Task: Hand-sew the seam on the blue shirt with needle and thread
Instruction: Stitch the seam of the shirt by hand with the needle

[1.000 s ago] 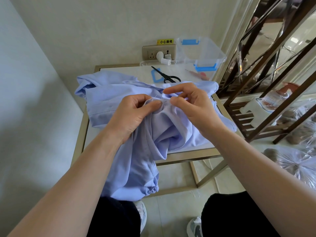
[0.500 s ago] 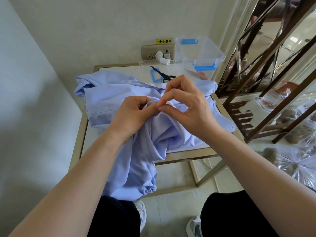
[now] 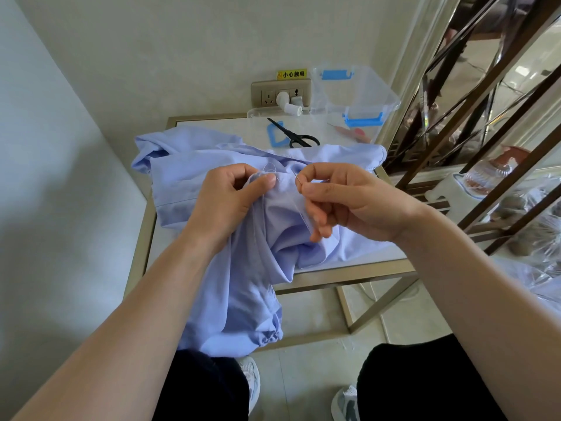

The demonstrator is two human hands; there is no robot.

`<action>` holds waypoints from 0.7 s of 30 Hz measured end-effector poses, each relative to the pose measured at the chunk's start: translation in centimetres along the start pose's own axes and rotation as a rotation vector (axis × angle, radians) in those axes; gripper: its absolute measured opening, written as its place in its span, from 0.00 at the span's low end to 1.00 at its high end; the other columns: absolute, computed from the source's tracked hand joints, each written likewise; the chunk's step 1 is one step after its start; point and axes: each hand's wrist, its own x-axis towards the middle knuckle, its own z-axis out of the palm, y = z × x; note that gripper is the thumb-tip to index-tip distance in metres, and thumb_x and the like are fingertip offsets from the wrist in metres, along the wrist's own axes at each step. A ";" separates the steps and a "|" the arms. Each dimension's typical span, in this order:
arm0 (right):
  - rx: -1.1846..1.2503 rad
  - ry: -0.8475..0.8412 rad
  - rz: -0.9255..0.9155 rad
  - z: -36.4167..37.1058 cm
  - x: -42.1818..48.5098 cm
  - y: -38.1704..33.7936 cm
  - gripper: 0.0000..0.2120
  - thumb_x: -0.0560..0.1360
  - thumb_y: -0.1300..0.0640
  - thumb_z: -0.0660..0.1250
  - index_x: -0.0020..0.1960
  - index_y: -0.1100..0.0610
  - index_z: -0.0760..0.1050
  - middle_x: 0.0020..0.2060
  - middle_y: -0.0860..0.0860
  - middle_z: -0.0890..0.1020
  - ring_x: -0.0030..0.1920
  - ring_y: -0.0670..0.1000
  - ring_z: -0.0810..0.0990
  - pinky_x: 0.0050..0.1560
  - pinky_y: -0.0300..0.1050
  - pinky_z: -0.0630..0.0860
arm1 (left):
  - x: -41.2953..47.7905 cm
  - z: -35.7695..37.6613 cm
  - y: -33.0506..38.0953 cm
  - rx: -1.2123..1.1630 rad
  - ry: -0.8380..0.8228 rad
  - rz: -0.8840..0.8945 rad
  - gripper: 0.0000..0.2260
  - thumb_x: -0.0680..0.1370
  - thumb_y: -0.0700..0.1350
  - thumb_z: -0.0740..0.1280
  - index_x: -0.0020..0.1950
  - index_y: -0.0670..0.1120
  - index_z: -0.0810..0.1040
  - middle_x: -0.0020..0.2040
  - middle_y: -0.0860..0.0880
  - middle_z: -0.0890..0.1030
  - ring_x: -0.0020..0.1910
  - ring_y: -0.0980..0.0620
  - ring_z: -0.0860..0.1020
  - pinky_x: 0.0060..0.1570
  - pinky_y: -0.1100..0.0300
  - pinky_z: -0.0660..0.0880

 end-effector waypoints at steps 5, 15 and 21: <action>0.014 -0.049 0.036 -0.5 -0.3 -0.4 0.04 0.77 0.59 0.61 0.48 0.60 0.71 0.25 0.52 0.73 0.20 0.45 0.67 0.26 0.39 0.75 | -0.1 -0.1 0.2 0.004 0.029 0.001 0.11 0.77 0.44 0.71 0.35 0.46 0.76 0.26 0.58 0.71 0.30 0.61 0.66 0.31 0.70 0.64; -0.123 0.085 0.096 -0.5 -0.1 -0.2 0.07 0.82 0.65 0.57 0.48 0.59 0.73 0.26 0.49 0.63 0.25 0.45 0.60 0.26 0.35 0.63 | -0.1 -0.2 0.1 -0.037 0.030 -0.002 0.09 0.77 0.44 0.71 0.38 0.43 0.78 0.30 0.56 0.73 0.32 0.60 0.69 0.35 0.70 0.66; -0.179 0.316 -0.076 -0.5 0.8 0.0 0.05 0.80 0.65 0.62 0.54 0.60 0.74 0.34 0.52 0.82 0.26 0.48 0.71 0.36 0.40 0.75 | -0.3 -0.4 0.5 -0.046 -0.008 0.024 0.07 0.76 0.42 0.71 0.40 0.41 0.79 0.33 0.54 0.75 0.34 0.60 0.70 0.36 0.70 0.67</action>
